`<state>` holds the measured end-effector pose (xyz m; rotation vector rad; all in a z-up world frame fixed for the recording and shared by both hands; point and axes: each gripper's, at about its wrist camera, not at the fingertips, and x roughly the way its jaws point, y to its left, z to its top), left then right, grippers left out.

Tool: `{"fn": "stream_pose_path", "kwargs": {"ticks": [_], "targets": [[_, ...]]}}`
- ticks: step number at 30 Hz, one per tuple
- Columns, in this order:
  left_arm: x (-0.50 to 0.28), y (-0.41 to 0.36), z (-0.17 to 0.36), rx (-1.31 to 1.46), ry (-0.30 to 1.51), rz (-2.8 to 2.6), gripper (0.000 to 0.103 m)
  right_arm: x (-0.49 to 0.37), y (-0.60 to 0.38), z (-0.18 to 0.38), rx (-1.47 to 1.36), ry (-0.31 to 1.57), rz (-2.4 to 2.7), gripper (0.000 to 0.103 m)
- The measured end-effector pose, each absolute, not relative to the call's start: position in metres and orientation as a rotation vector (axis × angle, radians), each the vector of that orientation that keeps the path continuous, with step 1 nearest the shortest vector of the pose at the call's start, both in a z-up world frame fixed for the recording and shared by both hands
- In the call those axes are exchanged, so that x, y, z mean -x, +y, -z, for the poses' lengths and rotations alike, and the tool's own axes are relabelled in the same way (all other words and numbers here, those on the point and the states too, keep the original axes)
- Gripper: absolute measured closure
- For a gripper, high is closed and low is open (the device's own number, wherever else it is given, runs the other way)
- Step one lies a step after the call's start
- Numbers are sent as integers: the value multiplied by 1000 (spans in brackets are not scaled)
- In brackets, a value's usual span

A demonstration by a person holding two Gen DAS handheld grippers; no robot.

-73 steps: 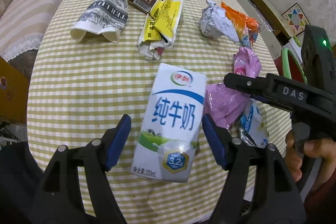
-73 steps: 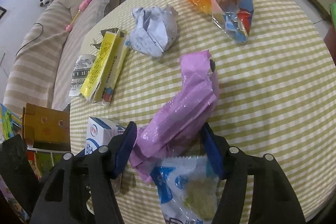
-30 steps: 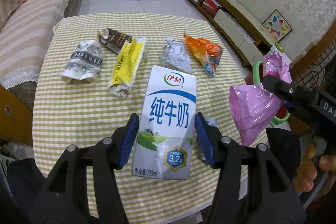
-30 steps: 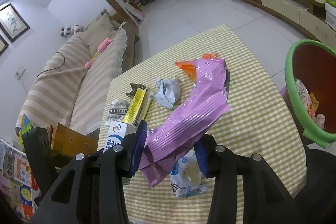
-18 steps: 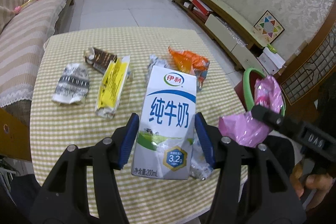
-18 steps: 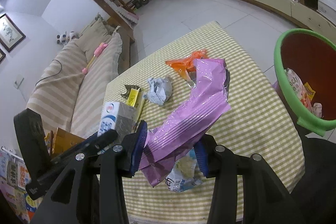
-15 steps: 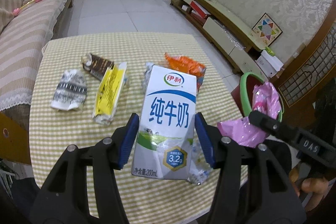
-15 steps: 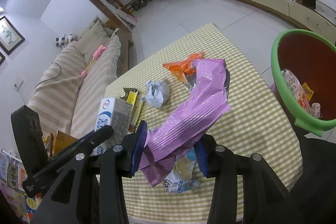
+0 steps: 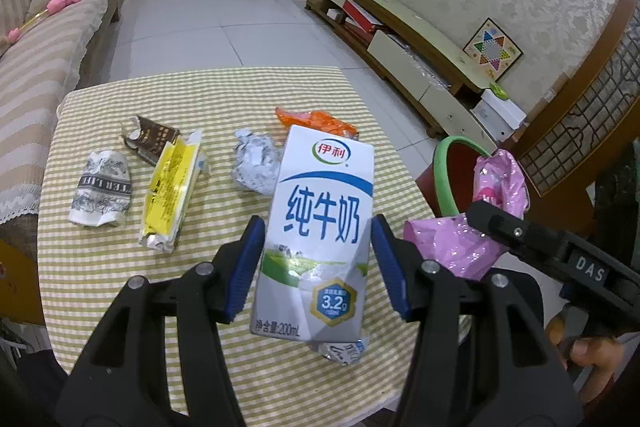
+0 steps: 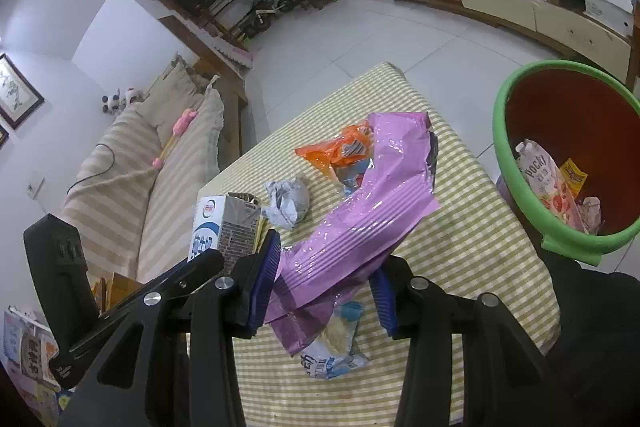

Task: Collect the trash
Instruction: 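Carry the milk carton and pink bag over the bin with both tools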

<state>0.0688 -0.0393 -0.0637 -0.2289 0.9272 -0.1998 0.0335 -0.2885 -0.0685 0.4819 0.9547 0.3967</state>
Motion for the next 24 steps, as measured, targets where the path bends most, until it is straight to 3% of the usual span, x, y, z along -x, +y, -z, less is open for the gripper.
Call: {"fn": "stream_pose_path", "kwargs": {"ticks": [24], "targets": [[-84, -84, 47, 166, 907, 259, 50, -35, -341, 76, -555, 923, -315, 61]]}}
